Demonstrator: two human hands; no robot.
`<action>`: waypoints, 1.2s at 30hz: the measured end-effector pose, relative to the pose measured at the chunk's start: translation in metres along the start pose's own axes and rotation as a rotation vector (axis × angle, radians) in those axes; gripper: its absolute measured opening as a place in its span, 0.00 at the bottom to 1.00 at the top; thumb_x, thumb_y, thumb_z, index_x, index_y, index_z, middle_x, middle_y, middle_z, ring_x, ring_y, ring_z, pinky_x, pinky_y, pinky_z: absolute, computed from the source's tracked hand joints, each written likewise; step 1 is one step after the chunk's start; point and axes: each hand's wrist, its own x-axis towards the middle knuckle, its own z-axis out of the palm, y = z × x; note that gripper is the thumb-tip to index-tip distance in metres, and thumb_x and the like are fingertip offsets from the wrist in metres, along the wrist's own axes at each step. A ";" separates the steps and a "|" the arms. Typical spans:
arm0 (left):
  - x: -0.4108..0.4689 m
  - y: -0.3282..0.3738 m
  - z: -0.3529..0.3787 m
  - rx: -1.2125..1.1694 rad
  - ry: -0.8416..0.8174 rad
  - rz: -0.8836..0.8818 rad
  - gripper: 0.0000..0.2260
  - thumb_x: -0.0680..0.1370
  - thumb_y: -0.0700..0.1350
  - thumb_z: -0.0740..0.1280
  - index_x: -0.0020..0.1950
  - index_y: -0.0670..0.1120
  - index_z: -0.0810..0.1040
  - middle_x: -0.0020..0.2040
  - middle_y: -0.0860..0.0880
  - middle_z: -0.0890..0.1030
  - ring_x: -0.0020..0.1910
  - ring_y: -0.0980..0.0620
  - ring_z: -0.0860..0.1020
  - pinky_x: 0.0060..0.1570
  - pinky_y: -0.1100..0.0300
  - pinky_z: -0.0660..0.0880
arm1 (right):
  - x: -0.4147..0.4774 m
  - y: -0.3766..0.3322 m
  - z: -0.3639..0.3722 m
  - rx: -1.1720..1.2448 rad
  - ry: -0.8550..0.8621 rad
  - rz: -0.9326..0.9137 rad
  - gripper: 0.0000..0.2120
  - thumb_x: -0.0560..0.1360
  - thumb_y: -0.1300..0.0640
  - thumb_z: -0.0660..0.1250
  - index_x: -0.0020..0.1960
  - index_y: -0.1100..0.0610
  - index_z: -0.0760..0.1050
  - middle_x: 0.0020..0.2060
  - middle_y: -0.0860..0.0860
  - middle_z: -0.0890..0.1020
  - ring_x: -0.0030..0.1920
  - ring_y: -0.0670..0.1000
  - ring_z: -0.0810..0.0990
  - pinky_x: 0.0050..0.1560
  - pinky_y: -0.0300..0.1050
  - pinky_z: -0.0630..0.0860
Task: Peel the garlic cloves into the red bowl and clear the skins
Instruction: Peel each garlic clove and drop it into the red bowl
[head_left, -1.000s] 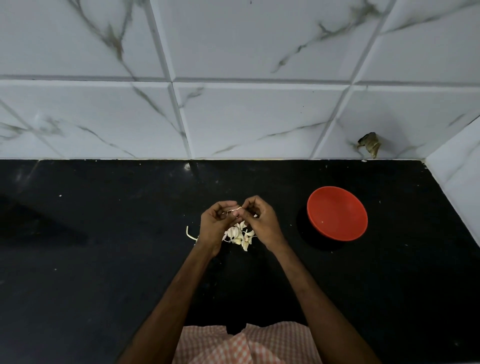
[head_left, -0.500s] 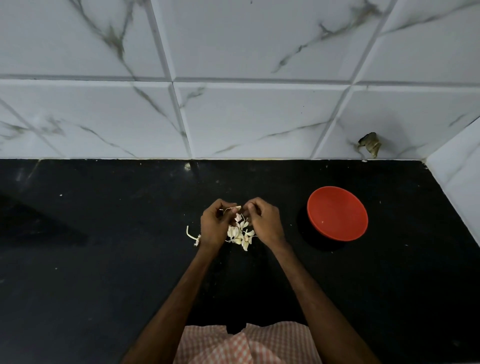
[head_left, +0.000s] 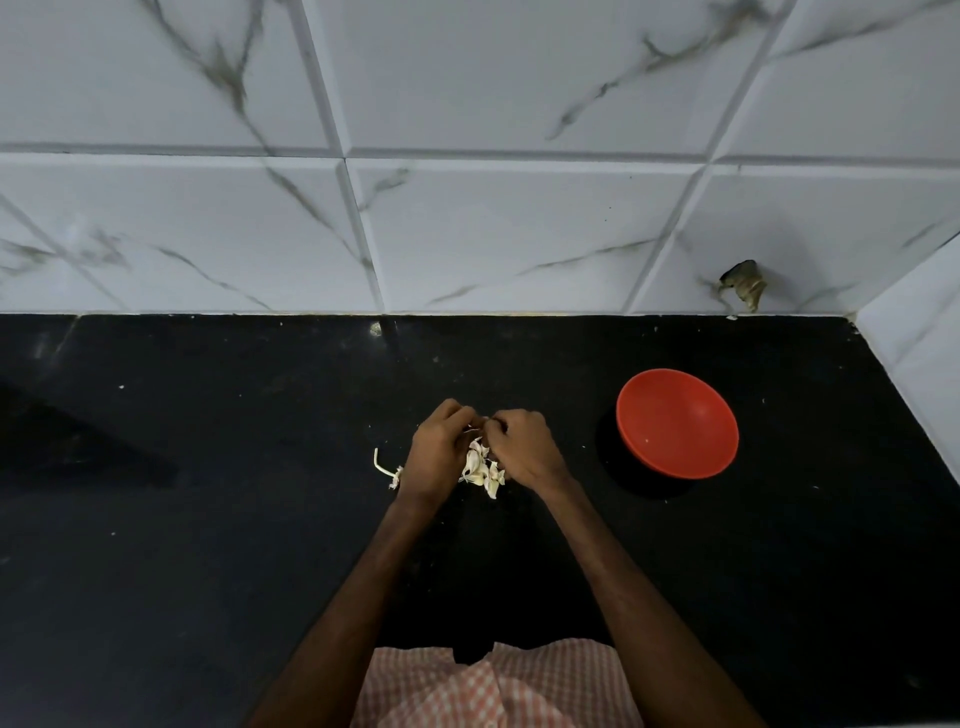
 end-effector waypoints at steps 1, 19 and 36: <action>0.000 -0.001 -0.001 0.004 -0.005 0.004 0.04 0.76 0.29 0.69 0.49 0.34 0.82 0.44 0.41 0.77 0.40 0.47 0.77 0.39 0.57 0.72 | 0.000 0.001 -0.001 0.024 -0.011 -0.001 0.14 0.82 0.57 0.62 0.42 0.62 0.79 0.33 0.55 0.80 0.29 0.47 0.75 0.32 0.46 0.74; 0.009 -0.003 -0.003 -0.609 -0.005 -0.290 0.08 0.76 0.38 0.73 0.48 0.52 0.86 0.45 0.48 0.87 0.40 0.47 0.85 0.40 0.52 0.83 | -0.005 0.011 -0.016 0.404 -0.046 -0.001 0.11 0.78 0.63 0.64 0.39 0.67 0.76 0.26 0.51 0.77 0.23 0.41 0.70 0.23 0.32 0.64; 0.008 -0.006 -0.003 -0.876 -0.032 -0.426 0.04 0.80 0.40 0.70 0.52 0.45 0.85 0.42 0.39 0.84 0.34 0.48 0.79 0.33 0.58 0.78 | -0.002 0.007 -0.021 0.467 0.045 -0.278 0.04 0.77 0.60 0.73 0.50 0.55 0.79 0.45 0.48 0.82 0.47 0.52 0.83 0.44 0.45 0.81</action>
